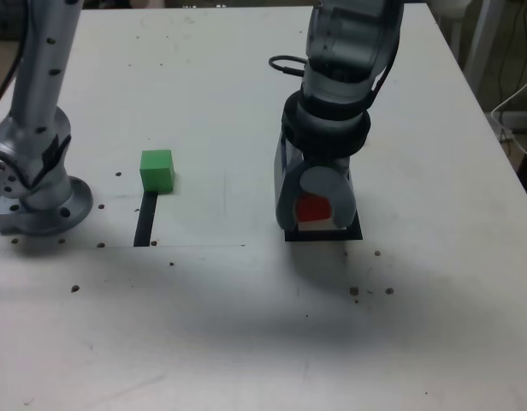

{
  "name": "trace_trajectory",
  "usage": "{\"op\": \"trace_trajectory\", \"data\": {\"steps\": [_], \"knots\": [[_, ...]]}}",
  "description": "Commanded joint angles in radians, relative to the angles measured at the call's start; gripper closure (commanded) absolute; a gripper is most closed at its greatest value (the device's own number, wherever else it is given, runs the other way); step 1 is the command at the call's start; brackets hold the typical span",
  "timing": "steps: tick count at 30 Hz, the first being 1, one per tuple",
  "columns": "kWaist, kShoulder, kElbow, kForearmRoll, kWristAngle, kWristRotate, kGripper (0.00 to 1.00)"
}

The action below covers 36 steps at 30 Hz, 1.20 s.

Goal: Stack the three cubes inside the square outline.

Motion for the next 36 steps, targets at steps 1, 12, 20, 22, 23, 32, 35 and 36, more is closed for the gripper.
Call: {"op": "trace_trajectory", "data": {"steps": [1,12,20,22,23,32,35,36], "knots": [[0.009,0.005,-0.004,-0.001,0.007,0.004,0.68],[0.014,0.032,0.01,-0.044,0.009,0.007,0.68],[0.014,0.036,0.029,-0.073,0.021,-0.001,0.54],[0.014,0.036,0.027,-0.073,0.025,0.0,0.51],[0.014,0.036,0.026,-0.073,0.027,0.001,0.49],[0.014,0.033,0.032,-0.07,0.047,0.004,0.3],[0.014,0.031,0.033,-0.073,0.043,0.003,0.14],[0.014,0.03,0.033,-0.074,0.042,0.003,0.1]]}}
